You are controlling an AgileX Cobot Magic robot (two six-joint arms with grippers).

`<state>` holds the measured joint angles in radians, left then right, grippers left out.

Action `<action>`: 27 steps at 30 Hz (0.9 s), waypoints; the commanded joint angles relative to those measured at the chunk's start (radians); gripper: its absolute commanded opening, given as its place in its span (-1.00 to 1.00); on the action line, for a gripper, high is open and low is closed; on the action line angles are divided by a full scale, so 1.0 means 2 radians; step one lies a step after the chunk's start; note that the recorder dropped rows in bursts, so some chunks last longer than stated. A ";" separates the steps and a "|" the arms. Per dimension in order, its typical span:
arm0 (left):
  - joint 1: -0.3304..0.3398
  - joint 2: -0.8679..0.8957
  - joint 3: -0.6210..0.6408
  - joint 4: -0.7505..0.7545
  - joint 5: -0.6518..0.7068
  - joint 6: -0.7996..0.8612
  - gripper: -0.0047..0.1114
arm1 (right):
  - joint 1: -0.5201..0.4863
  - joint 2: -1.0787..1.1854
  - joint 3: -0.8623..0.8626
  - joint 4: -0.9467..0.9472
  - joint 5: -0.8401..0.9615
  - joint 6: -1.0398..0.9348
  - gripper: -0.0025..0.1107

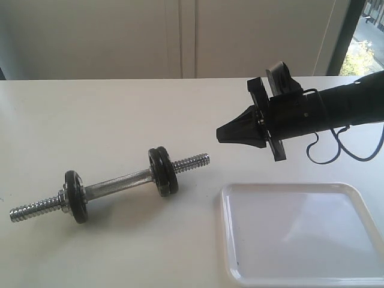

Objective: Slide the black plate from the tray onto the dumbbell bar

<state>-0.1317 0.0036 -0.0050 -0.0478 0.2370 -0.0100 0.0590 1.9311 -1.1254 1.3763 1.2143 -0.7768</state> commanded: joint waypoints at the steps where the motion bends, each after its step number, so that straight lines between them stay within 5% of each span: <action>1: 0.009 -0.002 0.002 -0.005 -0.001 0.005 -0.92 | -0.004 -0.002 -0.003 -0.001 0.003 -0.001 -0.96; 11: 0.045 -0.002 0.002 -0.006 -0.001 0.000 -0.92 | -0.004 -0.002 -0.003 -0.001 0.003 -0.001 -0.96; 27: 0.042 -0.002 0.002 -0.006 -0.003 0.001 -0.92 | -0.004 -0.002 -0.003 -0.001 0.003 -0.001 -0.96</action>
<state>-0.0448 0.0036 -0.0050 -0.0478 0.2350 -0.0060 0.0590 1.9311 -1.1254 1.3763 1.2143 -0.7768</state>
